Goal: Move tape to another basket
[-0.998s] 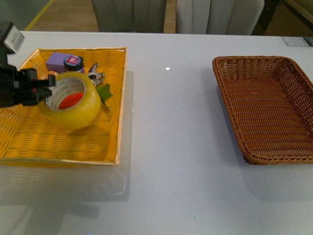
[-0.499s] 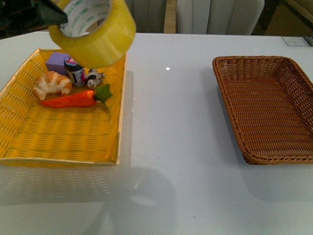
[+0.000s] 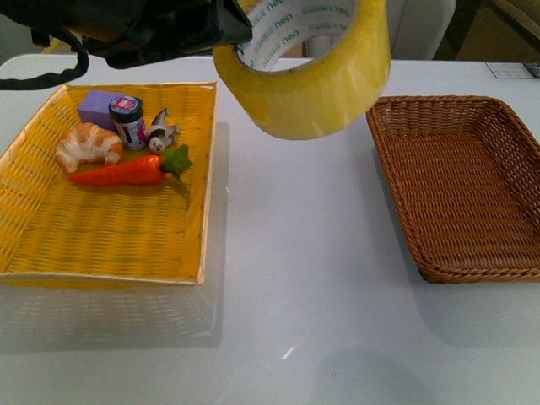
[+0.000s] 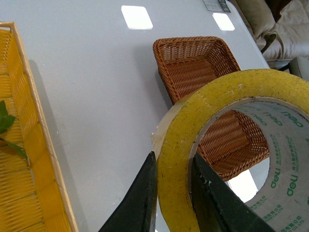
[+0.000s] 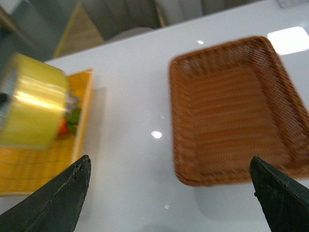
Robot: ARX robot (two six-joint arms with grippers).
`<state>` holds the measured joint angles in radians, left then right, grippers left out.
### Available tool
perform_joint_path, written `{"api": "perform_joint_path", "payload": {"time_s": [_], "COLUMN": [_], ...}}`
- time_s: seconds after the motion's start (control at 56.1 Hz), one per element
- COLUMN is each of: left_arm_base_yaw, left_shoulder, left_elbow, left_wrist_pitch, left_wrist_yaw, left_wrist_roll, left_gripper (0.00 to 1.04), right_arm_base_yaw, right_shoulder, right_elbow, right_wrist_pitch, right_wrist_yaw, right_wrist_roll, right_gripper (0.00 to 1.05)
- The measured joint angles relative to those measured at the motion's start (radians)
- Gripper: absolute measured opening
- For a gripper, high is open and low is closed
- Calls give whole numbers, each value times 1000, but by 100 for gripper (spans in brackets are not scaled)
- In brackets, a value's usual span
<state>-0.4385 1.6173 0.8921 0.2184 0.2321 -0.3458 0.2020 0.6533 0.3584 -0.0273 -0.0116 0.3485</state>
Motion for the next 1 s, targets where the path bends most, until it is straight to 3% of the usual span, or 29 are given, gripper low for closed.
{"api": "perform_joint_path", "payload": {"time_s": [0.303,0.481,0.998], "left_arm_base_yaw": [-34,-42,-42], "left_shoulder": [-42,-47,-47], "left_elbow": [0,2,6], "left_wrist_pitch": [-27,-38,-35], "left_wrist_yaw": [38,56,98], "left_wrist_roll": [-28,-39,-49], "left_gripper": [14,14,14], "right_arm_base_yaw": [23,29,116], "right_shoulder": [370,494,660], "right_elbow": [38,27,27], "right_wrist_pitch": [433,656,811], "right_wrist_yaw": [-288,-383,-412], "right_wrist_roll": [150,284,393], "right_gripper": [96,96,96]}}
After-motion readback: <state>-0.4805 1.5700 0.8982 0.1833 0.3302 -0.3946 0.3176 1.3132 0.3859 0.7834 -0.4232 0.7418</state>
